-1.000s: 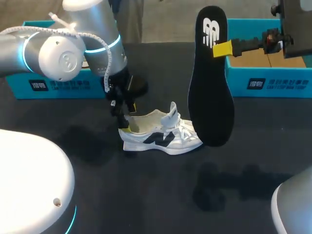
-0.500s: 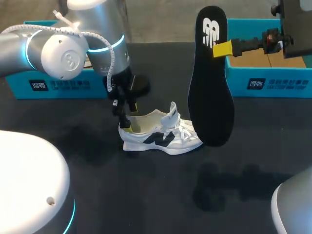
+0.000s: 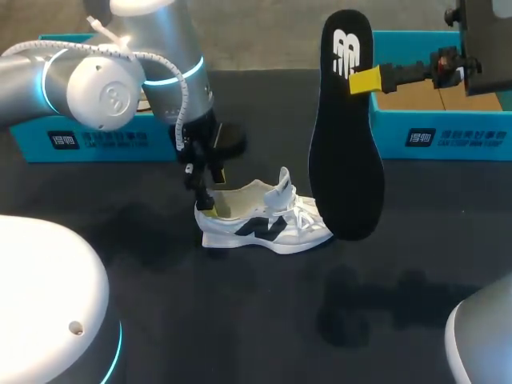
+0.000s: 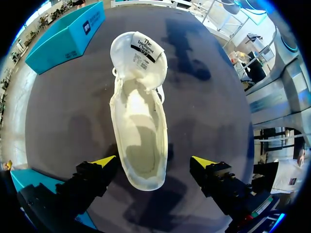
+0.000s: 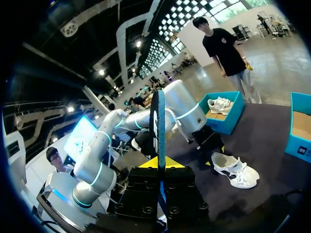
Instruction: Take the shoe out of the shoebox, open the shoe tongue, remove and reinsert the insole, then place the shoe into the shoebox
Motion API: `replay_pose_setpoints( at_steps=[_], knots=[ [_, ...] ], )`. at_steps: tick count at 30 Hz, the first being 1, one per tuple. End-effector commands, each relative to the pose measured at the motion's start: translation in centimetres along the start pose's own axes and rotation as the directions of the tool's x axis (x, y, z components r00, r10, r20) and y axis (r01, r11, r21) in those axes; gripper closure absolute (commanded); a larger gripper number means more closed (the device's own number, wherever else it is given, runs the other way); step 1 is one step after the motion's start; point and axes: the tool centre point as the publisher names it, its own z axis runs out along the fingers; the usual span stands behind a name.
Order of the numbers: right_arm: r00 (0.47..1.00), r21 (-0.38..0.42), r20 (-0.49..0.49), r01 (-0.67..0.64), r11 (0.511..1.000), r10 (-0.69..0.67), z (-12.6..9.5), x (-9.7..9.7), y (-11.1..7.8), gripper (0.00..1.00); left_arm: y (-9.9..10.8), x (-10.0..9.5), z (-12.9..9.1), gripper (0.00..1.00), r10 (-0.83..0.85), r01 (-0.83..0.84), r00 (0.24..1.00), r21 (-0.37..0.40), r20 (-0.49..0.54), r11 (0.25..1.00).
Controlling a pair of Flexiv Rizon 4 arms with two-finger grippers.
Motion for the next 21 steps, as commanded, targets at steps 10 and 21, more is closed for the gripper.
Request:
replay_pose_setpoints(
  at_steps=[10,21],
  knots=[
    [1.0,0.004,0.0,-0.001,1.0,0.001,0.4,-0.1,0.3,1.0,-1.1,-1.1,-0.6,0.0,0.03,-0.03,0.999,-0.029,0.027,0.999],
    [1.0,0.004,0.0,-0.001,1.0,0.001,0.4,-0.1,0.3,1.0,-3.5,-3.7,-0.1,0.0,0.063,-0.057,0.995,-0.079,0.078,0.995]
  ],
)
